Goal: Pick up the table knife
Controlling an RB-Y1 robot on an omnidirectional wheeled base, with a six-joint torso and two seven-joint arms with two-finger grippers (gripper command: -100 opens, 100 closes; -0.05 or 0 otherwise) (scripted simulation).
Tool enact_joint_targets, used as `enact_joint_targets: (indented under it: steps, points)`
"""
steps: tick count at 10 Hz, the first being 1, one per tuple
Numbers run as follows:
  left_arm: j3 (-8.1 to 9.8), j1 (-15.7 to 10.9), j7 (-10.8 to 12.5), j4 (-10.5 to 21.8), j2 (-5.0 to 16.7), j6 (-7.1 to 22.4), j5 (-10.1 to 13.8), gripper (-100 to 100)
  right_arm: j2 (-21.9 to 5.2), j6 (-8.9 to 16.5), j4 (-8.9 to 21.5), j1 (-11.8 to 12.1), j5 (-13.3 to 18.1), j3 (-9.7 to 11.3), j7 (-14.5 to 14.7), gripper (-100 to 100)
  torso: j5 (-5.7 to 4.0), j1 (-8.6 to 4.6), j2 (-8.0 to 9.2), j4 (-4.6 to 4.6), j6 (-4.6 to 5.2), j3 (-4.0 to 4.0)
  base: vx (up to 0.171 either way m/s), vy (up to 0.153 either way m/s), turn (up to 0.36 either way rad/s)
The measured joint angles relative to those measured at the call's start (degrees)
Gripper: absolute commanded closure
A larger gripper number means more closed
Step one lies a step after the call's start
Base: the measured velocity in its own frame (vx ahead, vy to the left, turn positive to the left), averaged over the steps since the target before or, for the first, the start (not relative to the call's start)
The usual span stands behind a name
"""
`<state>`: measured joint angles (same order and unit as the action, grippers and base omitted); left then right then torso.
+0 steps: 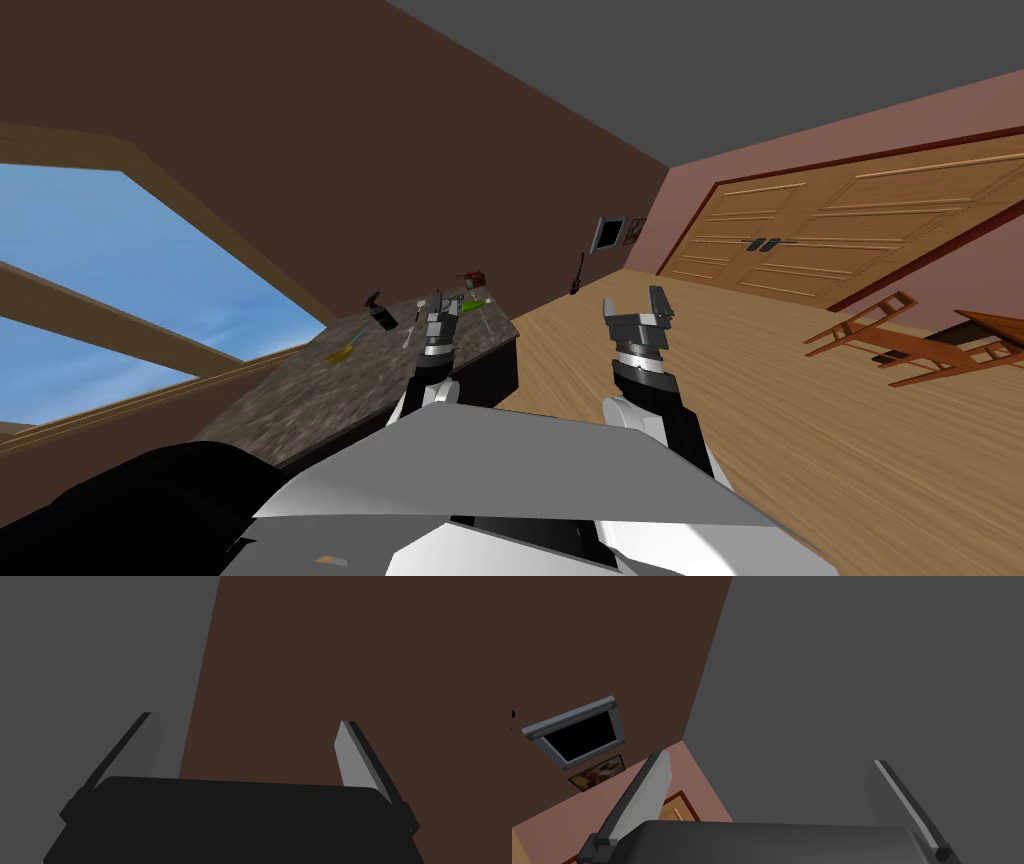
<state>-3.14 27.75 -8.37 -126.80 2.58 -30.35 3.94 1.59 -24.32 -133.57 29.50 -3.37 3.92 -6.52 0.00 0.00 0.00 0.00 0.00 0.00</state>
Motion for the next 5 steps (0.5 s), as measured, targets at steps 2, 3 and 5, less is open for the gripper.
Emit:
enact_joint_targets:
  steps: [2, 3, 5]
  points:
    - [0.81, 1.02, 0.0, 0.34, 2.79, 1.08, 1.06, -100, 0.0, 0.0, 0.0, 0.0, 0.0, 0.0, 0.0, 0, -0.03, -0.17, 0.01, 0.0, 0.0, 0.0, -0.01, -0.066, 0.016]
    - [1.25, 0.97, -0.15, 1.16, 3.85, 1.8, 1.61, -100, 0.01, 0.0, 0.0, 0.0, 0.0, 0.01, 0.0, 0, -0.05, -0.26, 0.06, 0.01, 0.0, 0.03, -0.019, -0.083, 0.024]
    - [2.52, 1.5, -0.42, 1.47, 6.05, 4.34, 3.2, -100, 0.01, 0.0, 0.0, 0.0, 0.0, 0.01, 0.0, 0, -0.06, -0.28, 0.1, 0.02, 0.0, 0.05, -0.033, -0.087, 0.02]
